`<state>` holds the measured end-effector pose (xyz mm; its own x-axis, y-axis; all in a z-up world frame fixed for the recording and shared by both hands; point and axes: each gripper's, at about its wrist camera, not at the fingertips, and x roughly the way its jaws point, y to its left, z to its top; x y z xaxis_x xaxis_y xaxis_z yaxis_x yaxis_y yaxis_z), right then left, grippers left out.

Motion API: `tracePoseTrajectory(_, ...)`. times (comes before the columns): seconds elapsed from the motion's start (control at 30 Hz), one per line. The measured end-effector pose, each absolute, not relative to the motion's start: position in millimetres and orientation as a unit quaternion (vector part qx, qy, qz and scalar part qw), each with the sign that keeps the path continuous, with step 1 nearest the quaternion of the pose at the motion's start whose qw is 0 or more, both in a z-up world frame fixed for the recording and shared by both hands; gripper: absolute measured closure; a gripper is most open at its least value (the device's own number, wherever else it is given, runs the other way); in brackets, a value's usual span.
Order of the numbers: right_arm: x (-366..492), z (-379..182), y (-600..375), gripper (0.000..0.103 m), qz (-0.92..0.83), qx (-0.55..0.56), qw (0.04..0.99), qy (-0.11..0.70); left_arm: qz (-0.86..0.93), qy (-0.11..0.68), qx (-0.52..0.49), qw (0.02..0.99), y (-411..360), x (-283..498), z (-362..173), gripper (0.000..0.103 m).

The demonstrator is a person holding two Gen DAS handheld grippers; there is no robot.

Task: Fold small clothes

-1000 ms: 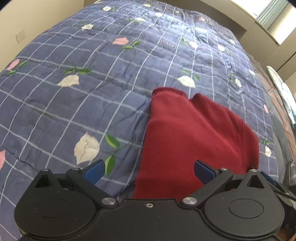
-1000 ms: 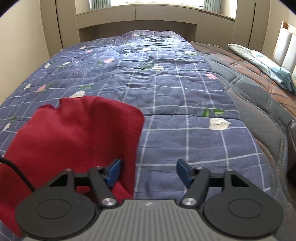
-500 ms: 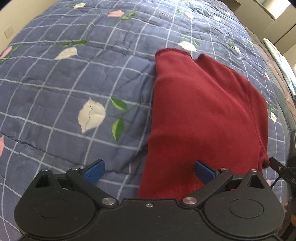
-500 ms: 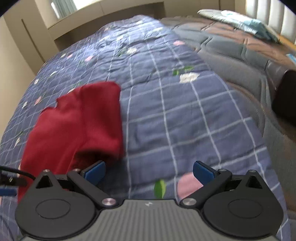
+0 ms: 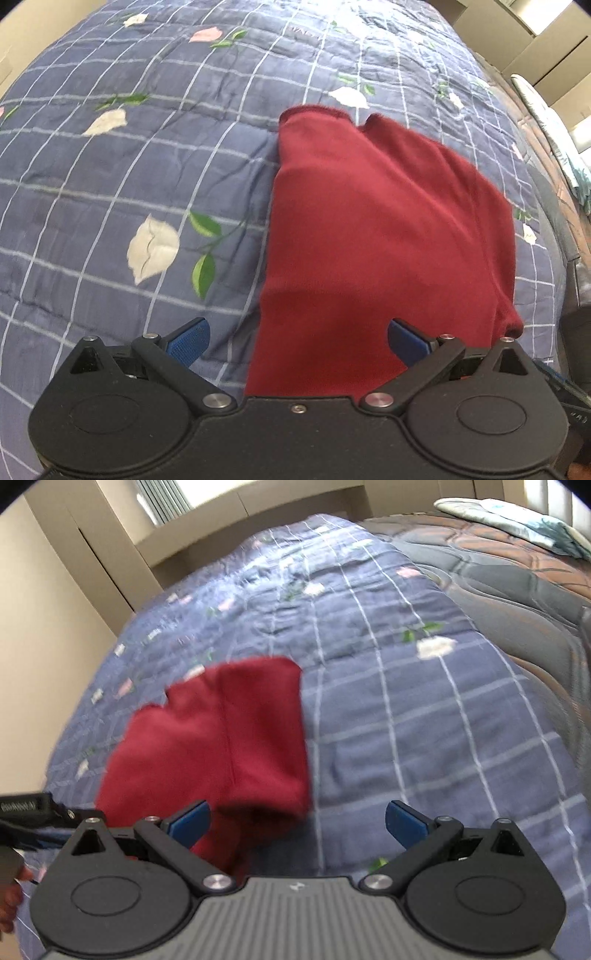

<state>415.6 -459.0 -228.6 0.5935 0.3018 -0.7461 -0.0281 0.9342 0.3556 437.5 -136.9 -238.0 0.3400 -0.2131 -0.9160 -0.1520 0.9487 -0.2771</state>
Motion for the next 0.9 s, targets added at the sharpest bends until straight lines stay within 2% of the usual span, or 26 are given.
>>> tracePoseTrajectory(0.5, 484, -246, -437, 0.000, 0.135, 0.129, 0.875, 0.446, -0.011, 0.539, -0.172, 0.825, -126, 472, -239, 0.001)
tracePoseTrajectory(0.9, 504, -275, -444, 0.000, 0.142, 0.165, 0.865, 0.452, -0.041, 0.526, -0.193, 0.827, -111, 485, -263, 0.001)
